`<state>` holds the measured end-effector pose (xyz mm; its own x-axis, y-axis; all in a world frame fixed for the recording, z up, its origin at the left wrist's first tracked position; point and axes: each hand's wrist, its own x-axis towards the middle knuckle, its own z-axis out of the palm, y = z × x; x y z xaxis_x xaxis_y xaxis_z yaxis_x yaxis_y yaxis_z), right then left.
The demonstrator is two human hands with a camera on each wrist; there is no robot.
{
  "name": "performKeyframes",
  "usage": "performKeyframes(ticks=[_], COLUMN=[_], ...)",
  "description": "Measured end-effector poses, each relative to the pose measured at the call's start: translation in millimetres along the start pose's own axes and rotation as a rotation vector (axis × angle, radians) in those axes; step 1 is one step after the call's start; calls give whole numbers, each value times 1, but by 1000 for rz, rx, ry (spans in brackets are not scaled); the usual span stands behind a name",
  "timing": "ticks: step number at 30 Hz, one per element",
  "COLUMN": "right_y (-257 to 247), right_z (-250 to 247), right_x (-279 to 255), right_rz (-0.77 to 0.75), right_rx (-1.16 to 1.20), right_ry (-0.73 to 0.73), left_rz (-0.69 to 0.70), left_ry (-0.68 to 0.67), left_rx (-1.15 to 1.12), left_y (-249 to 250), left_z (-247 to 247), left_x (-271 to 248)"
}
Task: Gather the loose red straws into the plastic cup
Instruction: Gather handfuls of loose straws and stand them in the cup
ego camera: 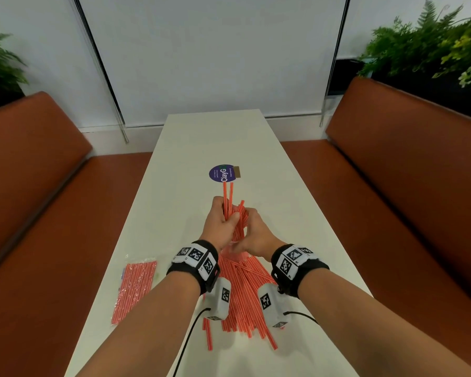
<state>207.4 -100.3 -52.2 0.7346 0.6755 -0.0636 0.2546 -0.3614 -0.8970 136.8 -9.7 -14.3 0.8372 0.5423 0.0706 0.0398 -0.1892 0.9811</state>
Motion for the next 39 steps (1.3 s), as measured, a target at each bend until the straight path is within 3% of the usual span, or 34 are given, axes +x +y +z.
performKeyframes(ticks=[19,24,31,36,39], right_y=[3,4,-3,18,4], right_z=[-3,-3,-5,4,-3], right_x=[1,3,0,17,7], right_rz=[31,30,40,86,67], right_rx=[-60,-64,-107,-140,-112], right_ry=[-27,-8,-20,-33,-42], left_rz=[-10,-54,-3,-152,-189], left_ry=[23,75,216,166,107], left_rx=[-118,-281,47,36,74], left_y=[18,18,12,3,8], left_z=[2,9,9,10,8], left_x=[9,6,11,19,10])
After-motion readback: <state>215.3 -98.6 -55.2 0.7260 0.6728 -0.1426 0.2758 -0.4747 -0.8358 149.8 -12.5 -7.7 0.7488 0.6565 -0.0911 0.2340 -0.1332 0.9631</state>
